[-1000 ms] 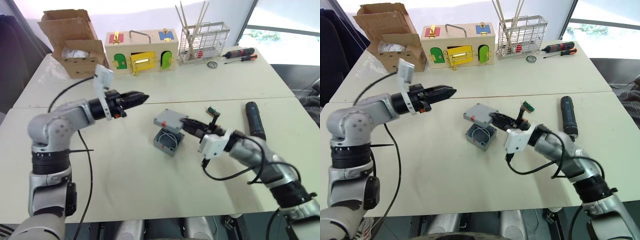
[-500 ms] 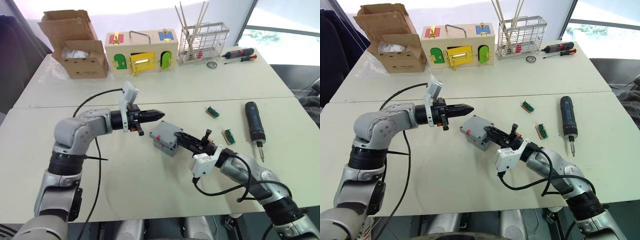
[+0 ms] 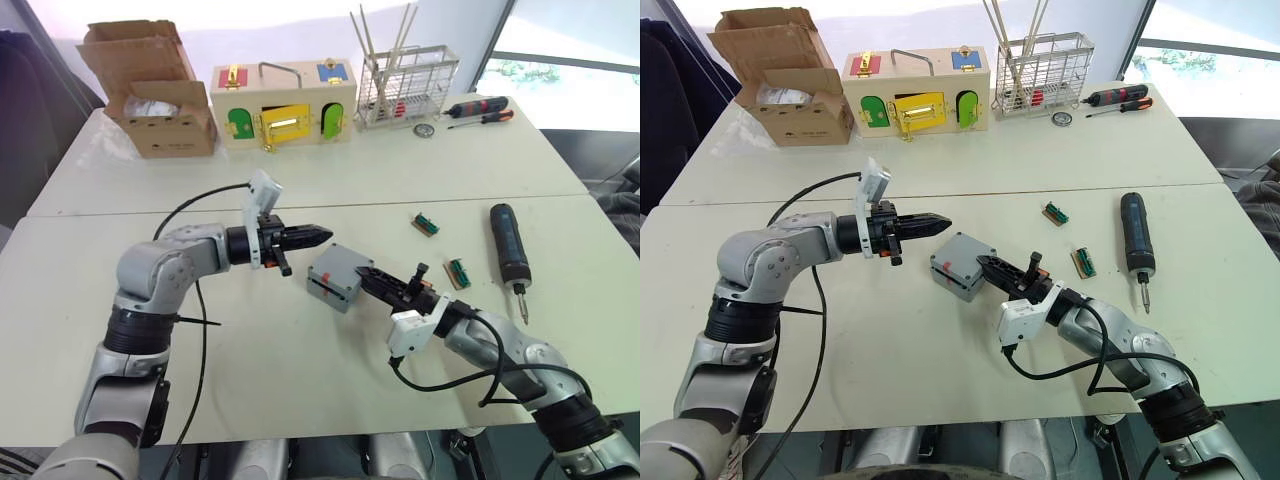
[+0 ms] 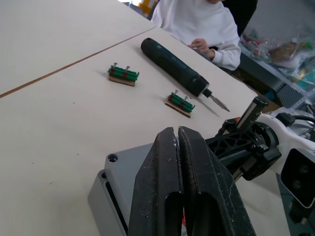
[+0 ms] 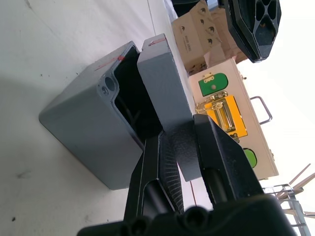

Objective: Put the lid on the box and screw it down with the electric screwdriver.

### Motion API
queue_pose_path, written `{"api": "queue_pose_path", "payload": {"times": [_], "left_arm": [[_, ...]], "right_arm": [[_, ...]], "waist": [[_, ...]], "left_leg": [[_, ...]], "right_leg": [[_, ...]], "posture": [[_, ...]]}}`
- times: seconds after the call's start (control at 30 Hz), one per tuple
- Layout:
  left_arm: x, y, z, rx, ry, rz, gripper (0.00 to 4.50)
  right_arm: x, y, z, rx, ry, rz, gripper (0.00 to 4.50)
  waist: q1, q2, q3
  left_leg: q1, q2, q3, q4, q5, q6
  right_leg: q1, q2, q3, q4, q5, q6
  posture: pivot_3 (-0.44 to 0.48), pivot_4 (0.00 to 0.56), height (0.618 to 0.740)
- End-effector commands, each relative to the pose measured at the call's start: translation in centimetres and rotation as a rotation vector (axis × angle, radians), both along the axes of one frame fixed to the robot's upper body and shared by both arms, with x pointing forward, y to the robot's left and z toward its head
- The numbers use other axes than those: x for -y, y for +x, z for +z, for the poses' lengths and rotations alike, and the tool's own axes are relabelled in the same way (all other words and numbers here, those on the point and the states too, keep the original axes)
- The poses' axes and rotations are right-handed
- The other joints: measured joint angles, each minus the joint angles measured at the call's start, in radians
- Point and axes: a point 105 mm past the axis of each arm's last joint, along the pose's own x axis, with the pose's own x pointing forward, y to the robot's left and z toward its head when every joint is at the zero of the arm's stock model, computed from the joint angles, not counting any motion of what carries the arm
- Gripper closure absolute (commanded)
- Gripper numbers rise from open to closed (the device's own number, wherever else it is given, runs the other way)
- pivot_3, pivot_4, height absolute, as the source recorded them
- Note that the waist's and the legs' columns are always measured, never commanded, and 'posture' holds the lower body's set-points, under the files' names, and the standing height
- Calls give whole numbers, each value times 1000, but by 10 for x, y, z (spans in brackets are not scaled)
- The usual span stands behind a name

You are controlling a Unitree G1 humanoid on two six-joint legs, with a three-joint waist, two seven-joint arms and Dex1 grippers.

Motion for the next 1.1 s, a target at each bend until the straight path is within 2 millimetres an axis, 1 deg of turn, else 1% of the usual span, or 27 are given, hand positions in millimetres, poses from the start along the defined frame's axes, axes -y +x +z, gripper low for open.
{"api": "queue_pose_path", "payload": {"times": [0.03, 0.23, 0.5, 0.6, 0.77, 1.0, 1.1], "left_arm": [[5, -4, 2, 27, 7, -22, 4422], [7, -3, -1, 20, 8, -19, 4422], [6, -3, -7, 11, 29, -19, 4422], [9, -5, -14, 21, 73, -32, 4422], [11, -3, -29, 47, 159, -38, 4422], [16, 0, -32, 58, 163, -46, 4422], [18, -1, -38, 63, 190, -56, 4422]], "right_arm": [[-3, -3, -9, -11, -36, 14, 4372], [-8, -1, -13, 1, -39, 14, 4372], [-5, -4, -22, -19, -63, 23, 4372], [-3, -3, -23, -27, -62, 13, 4372], [-1, -6, -26, -30, -65, 13, 4372], [0, -8, -24, -24, -65, 13, 4372], [0, -10, -26, -29, -66, 14, 4372]], "waist": [[0, 0, 0], [0, 0, 0], [1, 0, 0], [1, 0, 0], [3, 0, 0], [3, 0, 0], [4, 0, 0]], "left_leg": [[0, 0, 0, 0, 0, 0], [1, 0, 0, 0, 0, 0], [2, 0, 0, 0, 0, 0], [3, 0, 0, 0, 0, 0], [6, 0, 0, -1, 0, 0], [7, -1, 0, -2, 0, 0], [7, -1, 0, -2, 0, 0]], "right_leg": [[0, 0, 0, 0, 0, 0], [1, 0, 0, 0, 0, 0], [2, 0, 0, 0, 0, 0], [3, 0, 0, -1, 0, 0], [6, 0, 0, -1, 0, 0], [7, 0, 0, -1, 0, 0], [8, 0, 0, -1, 0, 0]], "posture": [[0, 150, 734], [0, 150, 734], [0, 150, 734], [0, 150, 734], [0, 150, 734], [0, 150, 734], [0, 150, 734]]}}
